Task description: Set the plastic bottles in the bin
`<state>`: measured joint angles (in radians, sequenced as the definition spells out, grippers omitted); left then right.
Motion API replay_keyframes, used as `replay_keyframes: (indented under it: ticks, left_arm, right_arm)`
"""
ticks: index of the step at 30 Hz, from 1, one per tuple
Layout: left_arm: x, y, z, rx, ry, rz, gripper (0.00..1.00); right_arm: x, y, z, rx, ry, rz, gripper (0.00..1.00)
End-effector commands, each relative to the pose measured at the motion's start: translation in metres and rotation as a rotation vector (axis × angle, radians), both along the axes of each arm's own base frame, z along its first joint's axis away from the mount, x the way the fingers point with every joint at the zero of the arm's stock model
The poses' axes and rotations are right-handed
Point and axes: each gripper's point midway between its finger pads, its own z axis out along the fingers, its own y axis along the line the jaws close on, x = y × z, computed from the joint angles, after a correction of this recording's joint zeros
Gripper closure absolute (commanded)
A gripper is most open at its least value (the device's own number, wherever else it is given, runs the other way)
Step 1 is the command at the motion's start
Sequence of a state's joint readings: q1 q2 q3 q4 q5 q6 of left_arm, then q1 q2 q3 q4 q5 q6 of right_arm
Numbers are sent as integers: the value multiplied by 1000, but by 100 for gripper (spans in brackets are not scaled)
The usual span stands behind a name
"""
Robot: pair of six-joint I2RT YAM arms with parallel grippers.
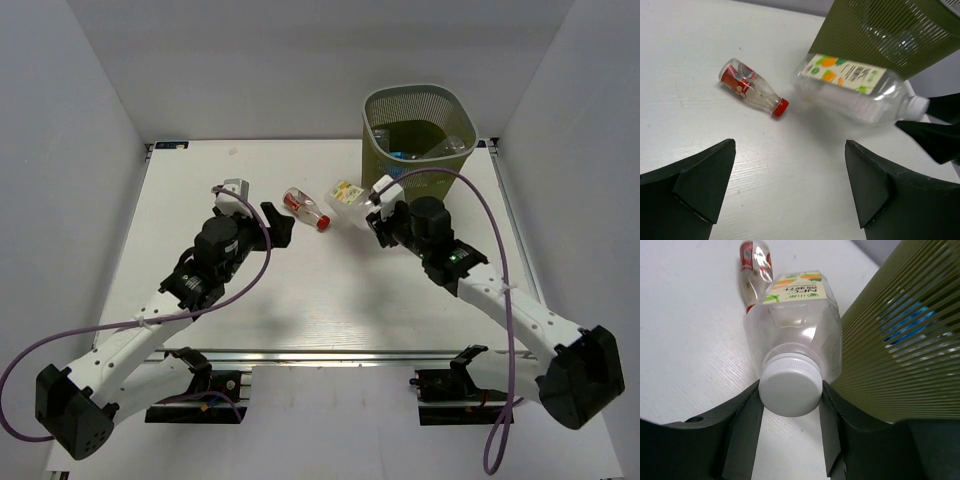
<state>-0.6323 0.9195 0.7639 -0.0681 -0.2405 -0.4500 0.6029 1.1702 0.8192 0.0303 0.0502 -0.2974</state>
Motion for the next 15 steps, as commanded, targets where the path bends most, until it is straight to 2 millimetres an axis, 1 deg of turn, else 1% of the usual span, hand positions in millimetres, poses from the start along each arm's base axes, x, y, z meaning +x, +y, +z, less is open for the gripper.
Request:
replay_keyframes:
  ticks: [1,2,3,4,5,7,8,9,10,13,14,15]
  left_arm:
    - [-1,-7,6,-34,-22,-23,0]
    - [-1,-7,1,-36,-10,-22,0]
    - [-2,-6,-4,-31,-2,-22,0]
    - [-3,-5,-1,-36,-9,-22,0]
    - [-4,-6,-5,-32,-1,-31,0]
    - [-4,-6,-5,-32,-1,-31,0]
    - [-4,-6,-10,-27,6,-31,0]
    - [-6,-5,-7,-32,-1,-31,0]
    - [-6,-5,-11,-35,10,-29,0]
    - [-10,-3,-15,-44,16,-27,0]
    - [-11,-3,-20,-46,28,-25,0]
    - [-11,-3,-20,-46,28,-25,0]
  right_arm:
    - [-9,2,29,7,-106,67,93]
    - [-11,0,31,3,-110,71,93]
    - [-16,4,36,15,-118,107,97]
    - [-19,3,37,14,-118,106,97]
    - [-19,1,37,12,-117,105,97]
    - [-21,0,34,5,-108,107,97]
    - [-25,-1,33,3,-112,113,97]
    - [-26,-2,34,-1,-121,116,97]
    - [-27,-2,34,2,-123,118,97]
    - [-27,-2,44,14,-141,122,98]
    - [-27,-2,44,14,-141,122,98]
    - [-29,0,44,14,-143,130,98]
